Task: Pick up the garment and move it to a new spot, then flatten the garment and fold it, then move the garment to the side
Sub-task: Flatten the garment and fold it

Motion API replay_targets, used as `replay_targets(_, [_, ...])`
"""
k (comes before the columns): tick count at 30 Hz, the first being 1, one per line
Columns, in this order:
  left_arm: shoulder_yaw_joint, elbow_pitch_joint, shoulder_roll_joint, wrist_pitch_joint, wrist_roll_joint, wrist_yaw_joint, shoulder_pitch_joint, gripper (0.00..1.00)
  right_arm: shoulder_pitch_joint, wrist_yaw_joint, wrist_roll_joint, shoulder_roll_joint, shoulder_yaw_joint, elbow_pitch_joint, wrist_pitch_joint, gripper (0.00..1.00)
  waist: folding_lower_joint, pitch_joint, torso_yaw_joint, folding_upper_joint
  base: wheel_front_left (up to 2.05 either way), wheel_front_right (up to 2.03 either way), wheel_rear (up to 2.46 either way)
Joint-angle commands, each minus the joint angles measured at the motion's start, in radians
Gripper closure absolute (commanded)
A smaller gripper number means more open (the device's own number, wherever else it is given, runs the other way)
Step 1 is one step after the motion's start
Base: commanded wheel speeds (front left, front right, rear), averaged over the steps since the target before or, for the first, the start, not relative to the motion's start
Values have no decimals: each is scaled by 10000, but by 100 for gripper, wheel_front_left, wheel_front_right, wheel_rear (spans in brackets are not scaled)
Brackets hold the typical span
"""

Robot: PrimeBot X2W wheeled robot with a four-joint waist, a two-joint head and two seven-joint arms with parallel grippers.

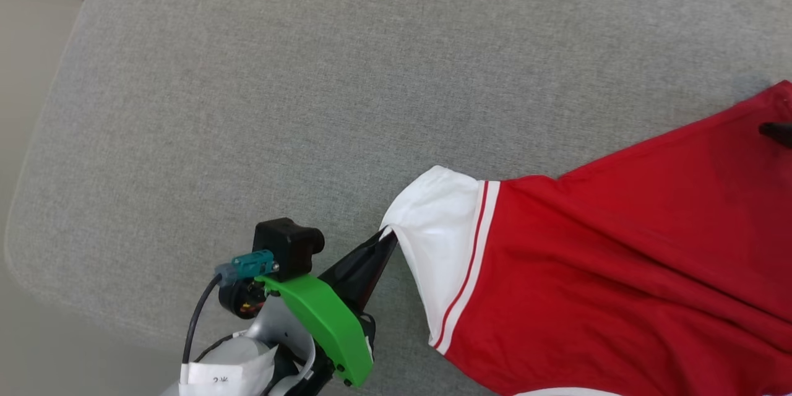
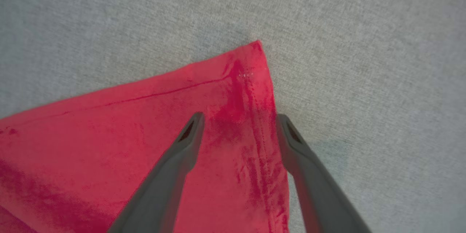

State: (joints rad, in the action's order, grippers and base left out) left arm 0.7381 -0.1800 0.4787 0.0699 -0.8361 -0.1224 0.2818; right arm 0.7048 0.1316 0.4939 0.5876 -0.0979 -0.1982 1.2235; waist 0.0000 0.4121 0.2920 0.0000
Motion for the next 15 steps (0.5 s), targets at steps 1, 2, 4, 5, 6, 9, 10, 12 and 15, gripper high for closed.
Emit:
replay_targets(1, [10, 30, -99, -97, 118, 79, 247, 100, 149, -9, -78, 95, -103, -152, 32, 0, 0, 457, 477, 0, 0, 0, 0])
replay_targets(2, [24, 63, -134, -111, 121, 99, 282, 100, 168, -9, -90, 121, -158, -259, 27, 0, 0, 487, 522, 0, 0, 0, 0])
replay_targets(4, [32, 121, -177, -139, 122, 126, 331, 100, 160, -9, -108, 156, -248, -443, 24, 0, 0, 534, 594, 0, 0, 0, 0])
replay_targets(5, [33, 146, -188, -151, 122, 134, 346, 100, 142, -9, -109, 170, -295, -521, 29, 0, 0, 547, 619, 0, 0, 0, 0])
replay_targets(6, [31, 173, -200, -166, 120, 138, 359, 100, 111, -9, -100, 192, -357, -610, 38, 0, 0, 562, 648, 0, 0, 0, 0])
replay_targets(9, [32, 226, -216, -197, 112, 154, 377, 100, -31, -9, -71, 217, -531, -816, 84, 0, 0, 587, 706, 0, 0, 0, 0])
replay_targets(10, [33, 246, -221, -206, 107, 156, 378, 100, -111, -9, -38, 229, -637, -868, 155, 0, 0, 587, 719, 0, 0, 0, 0])
replay_targets(12, [38, 281, -230, -216, 98, 157, 382, 100, -241, -9, 57, 248, -780, -945, 303, 64, 0, 579, 737, 0, 0, 0, 0])
replay_targets(15, [43, 338, -243, -227, 81, 153, 380, 100, -350, -9, 172, 258, -907, -930, 314, 100, 0, 527, 736, 0, 0, 0, 0])
